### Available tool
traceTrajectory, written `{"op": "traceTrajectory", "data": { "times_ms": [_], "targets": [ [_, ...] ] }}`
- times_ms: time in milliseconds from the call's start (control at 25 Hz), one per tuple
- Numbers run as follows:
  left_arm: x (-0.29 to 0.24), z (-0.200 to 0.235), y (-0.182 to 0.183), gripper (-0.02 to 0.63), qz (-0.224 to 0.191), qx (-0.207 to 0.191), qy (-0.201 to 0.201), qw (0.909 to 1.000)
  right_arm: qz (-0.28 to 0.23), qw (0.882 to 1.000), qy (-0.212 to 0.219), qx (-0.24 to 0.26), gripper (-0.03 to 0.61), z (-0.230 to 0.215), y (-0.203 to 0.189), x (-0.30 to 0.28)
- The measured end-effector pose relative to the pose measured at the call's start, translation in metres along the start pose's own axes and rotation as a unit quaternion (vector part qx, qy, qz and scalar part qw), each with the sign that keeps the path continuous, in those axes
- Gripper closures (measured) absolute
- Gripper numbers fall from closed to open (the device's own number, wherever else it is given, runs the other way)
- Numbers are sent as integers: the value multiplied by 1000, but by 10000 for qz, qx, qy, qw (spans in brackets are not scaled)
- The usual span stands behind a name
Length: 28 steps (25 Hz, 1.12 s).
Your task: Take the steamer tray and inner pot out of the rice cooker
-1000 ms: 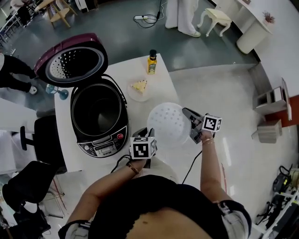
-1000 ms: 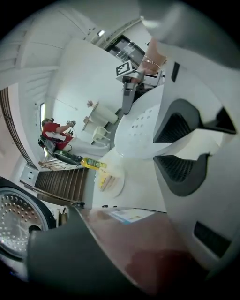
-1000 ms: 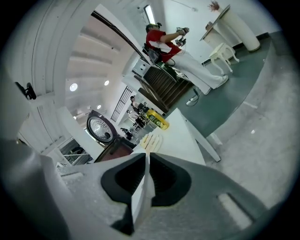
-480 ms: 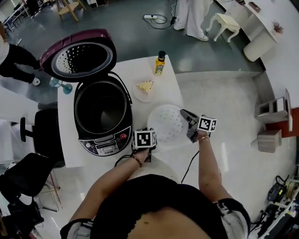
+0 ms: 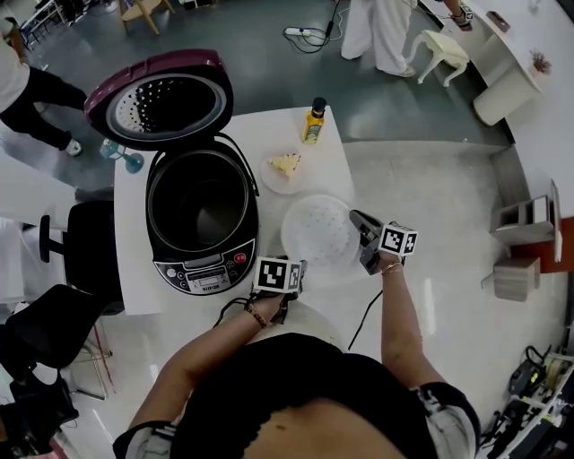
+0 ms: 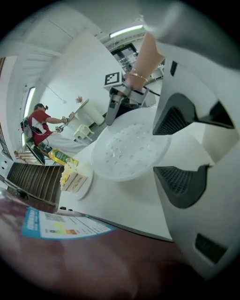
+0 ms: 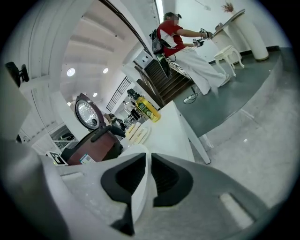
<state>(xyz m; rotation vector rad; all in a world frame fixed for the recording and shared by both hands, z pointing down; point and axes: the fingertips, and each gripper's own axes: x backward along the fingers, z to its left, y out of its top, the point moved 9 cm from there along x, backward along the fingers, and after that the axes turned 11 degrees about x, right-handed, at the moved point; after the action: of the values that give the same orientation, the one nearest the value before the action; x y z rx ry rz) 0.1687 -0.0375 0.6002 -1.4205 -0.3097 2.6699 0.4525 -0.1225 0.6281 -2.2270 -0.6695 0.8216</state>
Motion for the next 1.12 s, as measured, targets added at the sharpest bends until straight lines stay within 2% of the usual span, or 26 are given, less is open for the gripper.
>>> {"op": "traceTrajectory", "data": {
  "times_ms": [120, 200, 280, 360, 400, 480, 560, 600, 680, 760, 800, 840, 920, 1000, 1040, 1080, 1120],
  "targets": [
    [15, -12, -4, 413, -1, -270, -286, 9992, 303, 9983, -295, 406, 491, 2, 4, 2],
    [32, -22, 0, 411, -348, -550, -398, 9971, 479, 9937, -684, 745, 467, 6, 6, 11],
    [49, -35, 7, 413, -678, -980, -496, 9916, 401, 9887, -1080, 956, 464, 10, 14, 22],
    [59, -49, 9, 415, -687, -1540, -757, 9828, 162, 9857, -1324, 1028, 463, 19, 27, 29],
    [65, -58, 6, 430, -637, -1880, -936, 9756, 42, 9846, -1387, 1064, 463, 27, 34, 31],
    [81, -78, -1, 440, -619, -2604, -1298, 9547, -161, 9821, -1436, 1209, 463, 47, 49, 33],
    [112, -93, -2, 455, -960, -3019, -1630, 9344, -301, 9791, -1373, 1468, 463, 77, 67, 29],
    [133, -97, 3, 476, -1269, -3002, -1810, 9279, -343, 9771, -1307, 1644, 464, 95, 77, 23],
    [179, -94, 19, 479, -1978, -2688, -2206, 9165, -392, 9707, -1162, 2066, 463, 135, 96, 7],
    [226, -77, 38, 483, -2760, -2389, -2370, 9003, -421, 9627, -1019, 2473, 463, 175, 110, -10],
    [249, -64, 47, 483, -3146, -2302, -2247, 8931, -422, 9589, -939, 2644, 463, 195, 115, -19],
    [271, -48, 55, 487, -3476, -2241, -1950, 8893, -415, 9553, -858, 2799, 464, 214, 119, -28],
    [307, -11, 69, 513, -3970, -2224, -987, 8850, -364, 9474, -718, 3097, 463, 249, 125, -47],
    [330, 29, 81, 517, -4239, -2254, 92, 8772, -180, 9386, -547, 3403, 463, 278, 126, -69],
    [335, 49, 86, 517, -4198, -2246, 551, 8777, -9, 9344, -432, 3537, 453, 290, 125, -81],
    [336, 68, 90, 517, -3999, -2241, 893, 8842, 215, 9306, -324, 3639, 422, 300, 122, -93],
    [333, 86, 93, 493, -3643, -2252, 1125, 8966, 474, 9272, -245, 3708, 388, 308, 118, -106]
  ]
}}
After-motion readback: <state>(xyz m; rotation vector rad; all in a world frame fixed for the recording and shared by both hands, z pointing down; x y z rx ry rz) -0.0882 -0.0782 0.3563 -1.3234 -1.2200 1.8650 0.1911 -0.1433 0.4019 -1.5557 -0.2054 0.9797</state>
